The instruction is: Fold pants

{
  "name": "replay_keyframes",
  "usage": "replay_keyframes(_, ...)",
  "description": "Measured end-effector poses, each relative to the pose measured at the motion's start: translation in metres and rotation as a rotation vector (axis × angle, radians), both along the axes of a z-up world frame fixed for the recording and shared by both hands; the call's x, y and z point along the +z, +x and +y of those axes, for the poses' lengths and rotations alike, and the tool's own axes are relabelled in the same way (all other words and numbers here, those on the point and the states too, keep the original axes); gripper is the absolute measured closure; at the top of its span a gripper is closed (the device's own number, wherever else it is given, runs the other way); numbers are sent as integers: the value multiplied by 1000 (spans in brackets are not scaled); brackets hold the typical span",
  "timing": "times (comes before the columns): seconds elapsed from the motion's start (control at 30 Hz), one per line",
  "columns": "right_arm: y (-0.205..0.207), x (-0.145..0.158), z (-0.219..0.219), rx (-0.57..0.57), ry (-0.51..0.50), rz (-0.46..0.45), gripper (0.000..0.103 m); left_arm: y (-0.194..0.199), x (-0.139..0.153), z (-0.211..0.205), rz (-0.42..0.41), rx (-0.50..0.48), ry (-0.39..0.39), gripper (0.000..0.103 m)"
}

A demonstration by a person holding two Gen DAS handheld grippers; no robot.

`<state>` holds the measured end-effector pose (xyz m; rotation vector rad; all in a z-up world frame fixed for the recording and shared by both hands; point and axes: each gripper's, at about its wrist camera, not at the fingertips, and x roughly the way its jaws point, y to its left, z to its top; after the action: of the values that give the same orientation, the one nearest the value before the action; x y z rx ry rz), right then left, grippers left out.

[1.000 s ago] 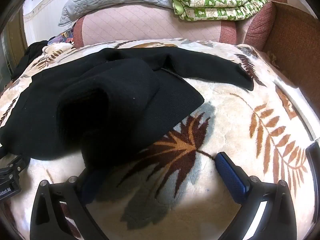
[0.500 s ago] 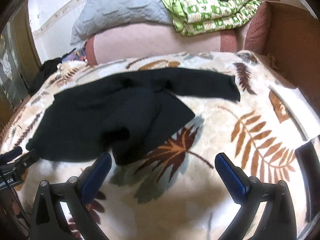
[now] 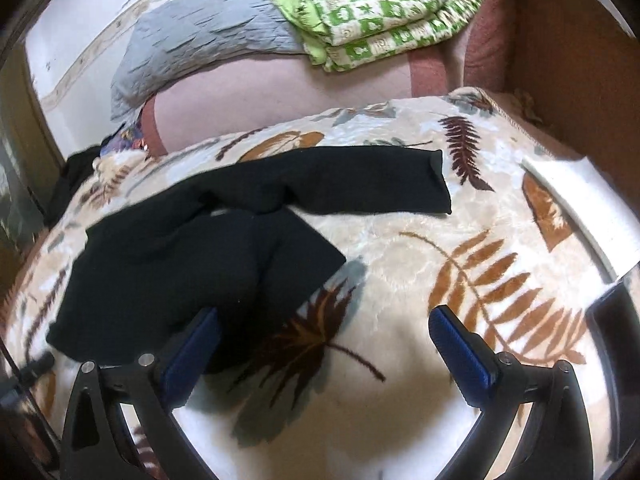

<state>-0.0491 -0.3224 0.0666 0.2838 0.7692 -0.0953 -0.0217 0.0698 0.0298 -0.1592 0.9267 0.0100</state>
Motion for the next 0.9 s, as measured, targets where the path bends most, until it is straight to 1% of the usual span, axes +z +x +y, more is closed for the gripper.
replay_keyframes(0.03, 2, 2, -2, 5, 27, -10, 1, 2, -2, 2, 26, 7, -35, 0)
replay_keyframes(0.07, 3, 5, -4, 13, 55, -23, 1, 4, -5, 5, 32, 18, -64, 0)
replay_keyframes(0.17, 3, 11, -8, 50, 115, -56, 1, 11, -8, 6, 35, 36, -112, 0)
replay_keyframes(0.23, 1, 15, -14, 88, 179, -73, 1, 17, -10, 5, 48, 34, -140, 0)
replay_keyframes(0.3, -2, 16, -23, 86, 196, -75, 1, 22, -14, 1, 51, 29, -144, 0)
replay_keyframes(0.4, 5, 8, -32, 27, 154, -31, 1, 27, -16, -10, 33, 29, -108, 0)
replay_keyframes(0.47, 19, -3, -32, 25, 120, 12, 7, 32, -15, -15, 27, 15, -108, 0)
replay_keyframes(0.5, 25, -9, -30, 24, 105, 31, 12, 35, -15, -16, 28, 14, -110, 0)
replay_keyframes(0.53, 35, -18, -27, 17, 86, 58, 21, 38, -15, -17, 29, 16, -114, 0)
replay_keyframes(0.57, 43, -26, -26, 14, 84, 81, 25, 41, -14, -17, 33, 20, -123, 0)
replay_keyframes(0.6, 49, -32, -26, 14, 111, 95, 34, 43, -14, -17, 33, 21, -131, 0)
replay_keyframes(0.63, 53, -36, -26, 11, 141, 86, 38, 45, -13, -15, 31, 22, -148, 0)
replay_keyframes(0.67, 54, -36, -24, 13, 146, 60, 43, 47, -14, -13, 33, 22, -160, 0)
replay_keyframes(0.7, 57, -36, -20, 35, 158, 47, 67, 48, -14, -12, 31, 23, -170, 5)
replay_keyframes(0.73, 61, -39, -15, 62, 175, 64, 91, 49, -13, -10, 23, 27, -169, 13)
replay_keyframes(0.77, 62, -40, -13, 69, 181, 80, 92, 50, -12, -10, 21, 30, -128, 40)
replay_keyframes(0.8, 60, -38, -12, 64, 174, 77, 92, 52, -11, -10, 28, 25, -101, 67)
replay_keyframes(0.83, 54, -34, -13, 60, 174, 66, 93, 53, -11, -9, 37, 17, -92, 76)
replay_keyframes(0.87, 47, -29, -16, 55, 181, 53, 93, 53, -9, -3, 41, 3, -130, 81)
replay_keyframes(0.9, 40, -22, -19, 44, 183, 31, 93, 52, -8, 1, 44, 0, -154, 84)
